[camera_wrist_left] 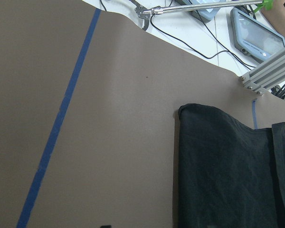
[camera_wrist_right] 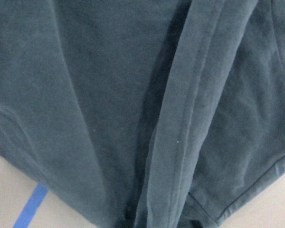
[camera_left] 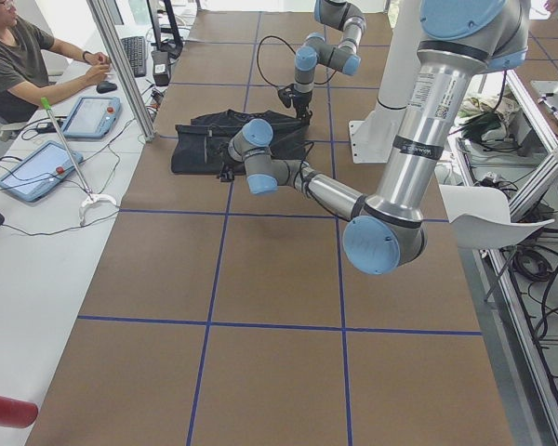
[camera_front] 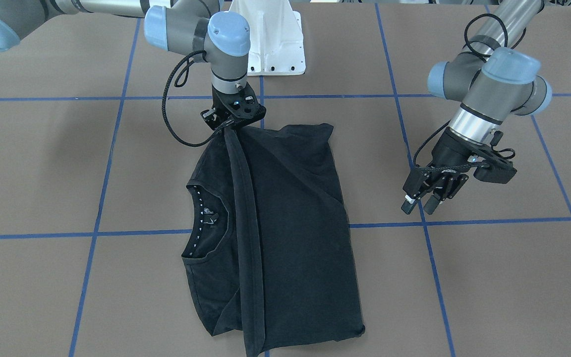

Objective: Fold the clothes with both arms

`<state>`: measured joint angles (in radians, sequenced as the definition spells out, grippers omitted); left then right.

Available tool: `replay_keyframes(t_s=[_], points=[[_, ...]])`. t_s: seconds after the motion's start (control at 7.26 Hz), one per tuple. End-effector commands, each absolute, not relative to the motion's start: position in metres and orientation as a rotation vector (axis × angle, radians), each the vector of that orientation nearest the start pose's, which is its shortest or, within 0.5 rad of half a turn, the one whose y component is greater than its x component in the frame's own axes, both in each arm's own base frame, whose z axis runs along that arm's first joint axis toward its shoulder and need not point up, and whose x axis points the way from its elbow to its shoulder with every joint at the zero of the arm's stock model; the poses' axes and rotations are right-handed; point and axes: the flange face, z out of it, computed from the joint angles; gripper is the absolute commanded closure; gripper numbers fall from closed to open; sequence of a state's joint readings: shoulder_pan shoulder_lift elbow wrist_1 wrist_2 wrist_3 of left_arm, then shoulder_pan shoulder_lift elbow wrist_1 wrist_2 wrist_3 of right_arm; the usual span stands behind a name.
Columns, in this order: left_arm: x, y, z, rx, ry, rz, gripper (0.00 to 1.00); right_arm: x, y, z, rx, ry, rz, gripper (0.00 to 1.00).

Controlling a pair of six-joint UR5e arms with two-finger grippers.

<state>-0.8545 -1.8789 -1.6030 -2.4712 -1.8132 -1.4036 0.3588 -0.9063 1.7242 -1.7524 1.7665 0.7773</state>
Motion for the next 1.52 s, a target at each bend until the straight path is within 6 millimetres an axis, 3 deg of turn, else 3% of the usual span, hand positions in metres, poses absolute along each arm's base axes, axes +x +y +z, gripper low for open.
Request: replay_keyframes(t_s=[0.0,0.14,0.28,0.55,0.83,1.1,1.38], points=[[0.326,-0.541,0.374,0.423,1.189,-0.445,0.27,-0.593,-0.334,0.227,0.188,-0.643,-0.493,0.51],[0.326,-0.541,0.373,0.424,1.190,-0.444,0.27,-0.595,-0.332,0.230,0.183,-0.641,-0.499,0.52],[0.326,-0.541,0.375,0.422,1.188,-0.445,0.27,-0.597,-0.330,0.231,0.182,-0.637,-0.501,0.64],[0.326,-0.541,0.373,0.422,1.191,-0.443,0.27,-0.596,-0.331,0.230,0.182,-0.639,-0.497,1.00],[0.326,-0.541,0.372,0.424,1.193,-0.442,0.27,-0.588,-0.340,0.231,0.180,-0.642,-0.487,1.00],[0.327,-0.542,0.369,0.425,1.198,-0.444,0.27,-0.558,-0.360,0.230,0.138,-0.687,-0.475,1.00],[0.326,-0.541,0.363,0.429,1.209,-0.447,0.27,-0.524,-0.326,0.276,0.065,-0.667,-0.316,1.00]])
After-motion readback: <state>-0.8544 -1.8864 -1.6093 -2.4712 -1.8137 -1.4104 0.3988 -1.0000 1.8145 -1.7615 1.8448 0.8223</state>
